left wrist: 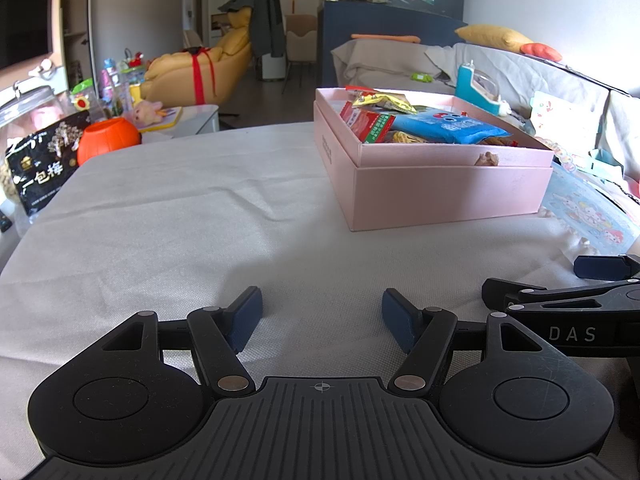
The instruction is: Organize snacks
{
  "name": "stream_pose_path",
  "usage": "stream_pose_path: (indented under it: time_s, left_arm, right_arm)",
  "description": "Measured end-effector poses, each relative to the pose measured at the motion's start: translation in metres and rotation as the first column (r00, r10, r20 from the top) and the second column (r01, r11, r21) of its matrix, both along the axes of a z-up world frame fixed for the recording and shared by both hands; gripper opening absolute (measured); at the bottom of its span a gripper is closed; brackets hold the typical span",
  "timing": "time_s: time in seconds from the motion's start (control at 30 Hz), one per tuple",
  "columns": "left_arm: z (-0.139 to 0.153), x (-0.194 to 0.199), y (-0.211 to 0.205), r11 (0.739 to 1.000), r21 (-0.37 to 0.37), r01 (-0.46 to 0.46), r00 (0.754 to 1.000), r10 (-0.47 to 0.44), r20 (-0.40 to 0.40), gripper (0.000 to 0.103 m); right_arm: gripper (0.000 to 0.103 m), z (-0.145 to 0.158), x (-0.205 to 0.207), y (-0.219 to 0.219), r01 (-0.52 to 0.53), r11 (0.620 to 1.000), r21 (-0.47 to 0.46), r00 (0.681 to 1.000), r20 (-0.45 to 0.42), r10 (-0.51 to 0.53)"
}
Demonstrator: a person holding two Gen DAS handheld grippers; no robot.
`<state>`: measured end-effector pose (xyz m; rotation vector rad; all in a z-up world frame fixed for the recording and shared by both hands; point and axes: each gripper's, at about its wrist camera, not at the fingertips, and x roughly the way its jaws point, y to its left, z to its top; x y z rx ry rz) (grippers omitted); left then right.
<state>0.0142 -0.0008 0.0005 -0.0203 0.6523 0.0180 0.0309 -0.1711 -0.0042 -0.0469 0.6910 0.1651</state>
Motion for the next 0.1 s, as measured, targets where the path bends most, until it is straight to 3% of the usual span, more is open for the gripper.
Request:
stream_pose_path:
  time_s: [0.1]
  left_arm:
    - [0.0004, 0.0015, 0.0001, 1.0, 0.0, 0.0, 1.0, 0.0, -0.001, 0.072]
  right_arm:
    - [0.103, -0.0002, 0.0006, -0.0002, 0.0, 1.0, -0.001, 1.0, 0.0, 0.0]
